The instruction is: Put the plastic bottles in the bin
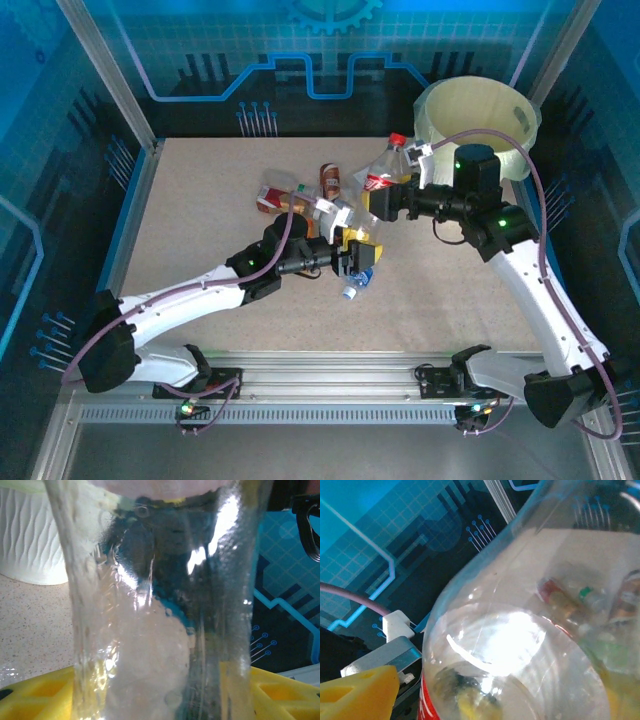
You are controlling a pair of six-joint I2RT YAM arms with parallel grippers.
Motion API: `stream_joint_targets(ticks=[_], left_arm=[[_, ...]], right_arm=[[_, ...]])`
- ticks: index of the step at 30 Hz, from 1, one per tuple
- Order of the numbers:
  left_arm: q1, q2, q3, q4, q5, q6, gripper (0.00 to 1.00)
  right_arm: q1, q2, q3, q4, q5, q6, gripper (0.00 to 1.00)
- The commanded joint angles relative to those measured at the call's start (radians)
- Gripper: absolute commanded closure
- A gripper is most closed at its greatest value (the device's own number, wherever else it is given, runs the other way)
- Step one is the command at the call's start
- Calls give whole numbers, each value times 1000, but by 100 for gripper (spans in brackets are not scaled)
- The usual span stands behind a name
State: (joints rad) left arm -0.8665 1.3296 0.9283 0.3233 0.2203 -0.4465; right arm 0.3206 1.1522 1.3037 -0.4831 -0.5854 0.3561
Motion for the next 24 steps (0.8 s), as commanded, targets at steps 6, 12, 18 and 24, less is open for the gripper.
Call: stream_joint_targets(ticks=[6, 12, 18, 24], left_arm=[[7, 17, 47, -10, -30, 14, 55], [7, 14, 43, -20, -54, 13, 53], [9, 14, 48, -40, -80, 17, 38], [11, -8, 45, -92, -176, 27, 9]], right_arm=[[10, 12, 28, 4, -6, -19, 31], [9, 11, 22, 20, 30, -10, 41], [11, 1, 9, 55, 61, 6, 51], [-3, 4, 28, 69, 193, -30, 59]])
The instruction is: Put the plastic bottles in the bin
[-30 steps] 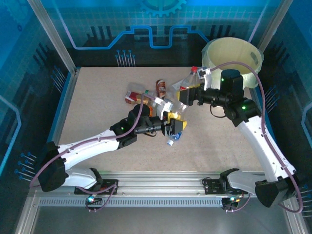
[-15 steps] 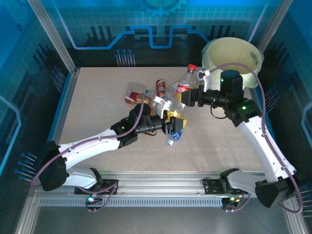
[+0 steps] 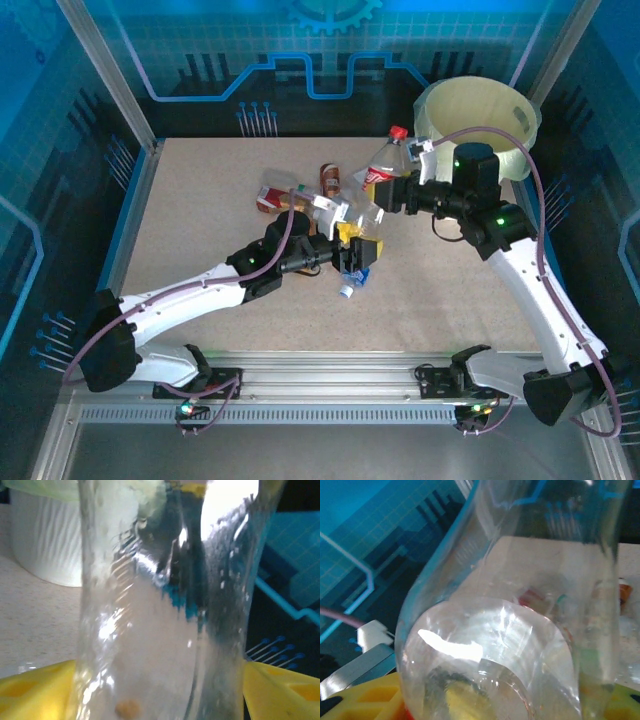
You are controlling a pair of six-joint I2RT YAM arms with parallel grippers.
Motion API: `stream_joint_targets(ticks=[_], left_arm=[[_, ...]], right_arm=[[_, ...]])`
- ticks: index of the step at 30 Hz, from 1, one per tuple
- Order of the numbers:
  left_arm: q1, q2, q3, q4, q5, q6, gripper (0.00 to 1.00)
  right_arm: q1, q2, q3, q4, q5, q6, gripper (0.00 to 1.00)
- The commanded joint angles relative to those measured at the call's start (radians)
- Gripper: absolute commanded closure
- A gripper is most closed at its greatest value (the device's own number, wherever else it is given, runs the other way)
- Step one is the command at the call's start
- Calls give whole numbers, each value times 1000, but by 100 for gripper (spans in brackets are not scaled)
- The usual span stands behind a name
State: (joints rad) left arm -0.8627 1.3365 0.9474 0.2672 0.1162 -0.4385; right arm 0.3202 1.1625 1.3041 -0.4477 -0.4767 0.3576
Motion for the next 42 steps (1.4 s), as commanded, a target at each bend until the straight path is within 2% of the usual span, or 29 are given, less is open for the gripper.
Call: stream_joint_targets(ticks=[1, 3, 9, 15, 22, 28, 33, 39, 42], left_arm=[[9, -24, 19, -36, -81, 22, 5], [10, -51, 0, -34, -92, 30, 1], [17, -173, -96, -43, -190, 58, 1], [30, -306, -190, -86, -297, 60, 1], [31, -429, -266, -130, -382, 52, 1], [33, -466, -300, -141, -401, 33, 1], [33, -465, -306, -141, -398, 22, 1], [32, -456, -308, -146, -405, 26, 1], [33, -449, -303, -152, -401, 22, 1]], right_arm=[[-6, -2, 39, 33, 109, -45, 60], [-11, 8, 72, 20, 169, -70, 62], [-67, 58, 227, -48, 404, -150, 67], [-161, 146, 401, -53, 520, -248, 66], [-240, 257, 533, 45, 675, -256, 65], [-280, 319, 505, 197, 845, -245, 64], [-288, 342, 412, 287, 902, -302, 62], [-310, 395, 385, 183, 923, -351, 60], [-344, 425, 385, 118, 862, -341, 60]])
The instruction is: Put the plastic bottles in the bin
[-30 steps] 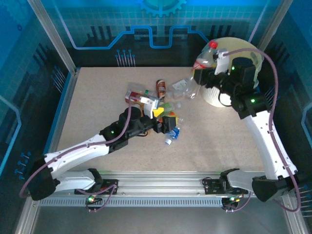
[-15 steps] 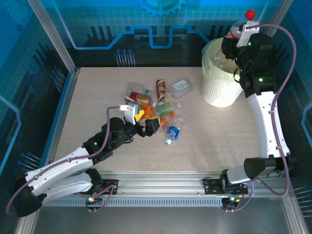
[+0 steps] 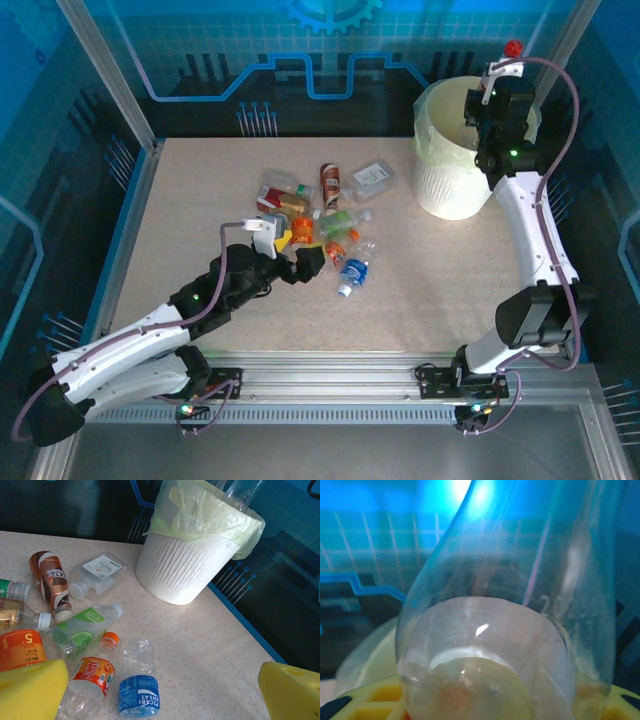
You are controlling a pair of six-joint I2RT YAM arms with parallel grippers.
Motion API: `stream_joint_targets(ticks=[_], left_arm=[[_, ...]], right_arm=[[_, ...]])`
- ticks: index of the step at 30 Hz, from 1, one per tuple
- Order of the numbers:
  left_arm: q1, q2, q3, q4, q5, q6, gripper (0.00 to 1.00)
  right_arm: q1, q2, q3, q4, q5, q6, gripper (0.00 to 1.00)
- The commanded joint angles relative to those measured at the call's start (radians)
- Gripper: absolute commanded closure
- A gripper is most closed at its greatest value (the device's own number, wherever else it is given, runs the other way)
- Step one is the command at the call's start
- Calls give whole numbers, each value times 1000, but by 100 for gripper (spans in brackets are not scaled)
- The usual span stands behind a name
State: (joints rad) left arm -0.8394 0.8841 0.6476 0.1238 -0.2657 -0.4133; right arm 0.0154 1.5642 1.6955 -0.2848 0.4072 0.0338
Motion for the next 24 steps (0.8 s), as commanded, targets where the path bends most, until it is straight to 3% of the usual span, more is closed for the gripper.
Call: stream_joint_targets(ticks=[1, 6, 12, 18, 24], left_arm=[[10, 10, 1, -15, -17, -4, 1], [11, 52, 36, -56, -23, -13, 1], [15, 93, 74, -144, -148, -63, 1], [22, 77, 69, -200, -235, -113, 1], [39, 54, 47, -221, -261, -152, 1]], right_arm=[[-53, 35, -8, -60, -54, -14, 60], [-82, 102, 19, -126, -91, -34, 57], [-86, 177, 72, -184, -147, -36, 48], [-86, 227, 149, -265, -171, 9, 28], [-86, 204, 168, -272, -218, 33, 21]])
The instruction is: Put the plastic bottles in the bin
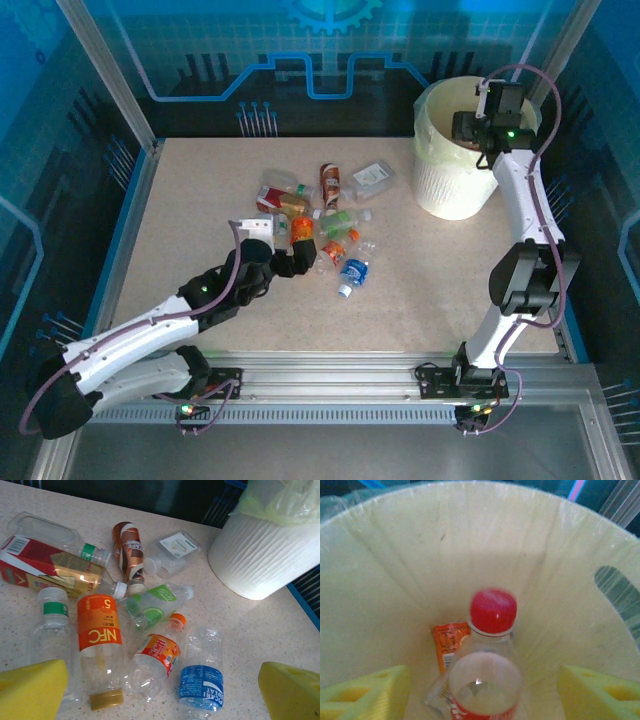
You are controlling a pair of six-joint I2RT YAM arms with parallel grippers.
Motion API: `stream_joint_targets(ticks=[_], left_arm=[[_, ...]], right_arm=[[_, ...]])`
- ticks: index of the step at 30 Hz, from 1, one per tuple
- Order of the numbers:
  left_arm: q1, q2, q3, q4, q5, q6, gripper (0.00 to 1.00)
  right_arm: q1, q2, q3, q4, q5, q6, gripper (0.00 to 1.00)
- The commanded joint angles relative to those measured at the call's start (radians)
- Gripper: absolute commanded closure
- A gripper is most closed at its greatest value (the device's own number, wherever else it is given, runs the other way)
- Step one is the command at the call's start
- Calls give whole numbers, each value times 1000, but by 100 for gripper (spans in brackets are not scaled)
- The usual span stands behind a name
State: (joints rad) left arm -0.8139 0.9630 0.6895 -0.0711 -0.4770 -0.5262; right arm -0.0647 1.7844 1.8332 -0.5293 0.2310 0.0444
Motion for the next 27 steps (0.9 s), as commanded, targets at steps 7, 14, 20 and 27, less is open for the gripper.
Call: stream_joint_targets(ticks=[7, 14, 20, 27], left_arm=[[37, -27, -4, -55, -64, -88, 1], [74, -18, -10, -100, -72, -169, 1], [105, -6, -25, -108, -75, -222, 1], [111, 2, -38, -89, -78, -230, 1]], right_arm=[[-6, -73, 26, -25, -86, 47, 18], [-6, -188, -46, 12, -130, 112, 8], [-5, -334, -166, 63, -174, 195, 0], [14, -562, -395, 106, -231, 329, 0]])
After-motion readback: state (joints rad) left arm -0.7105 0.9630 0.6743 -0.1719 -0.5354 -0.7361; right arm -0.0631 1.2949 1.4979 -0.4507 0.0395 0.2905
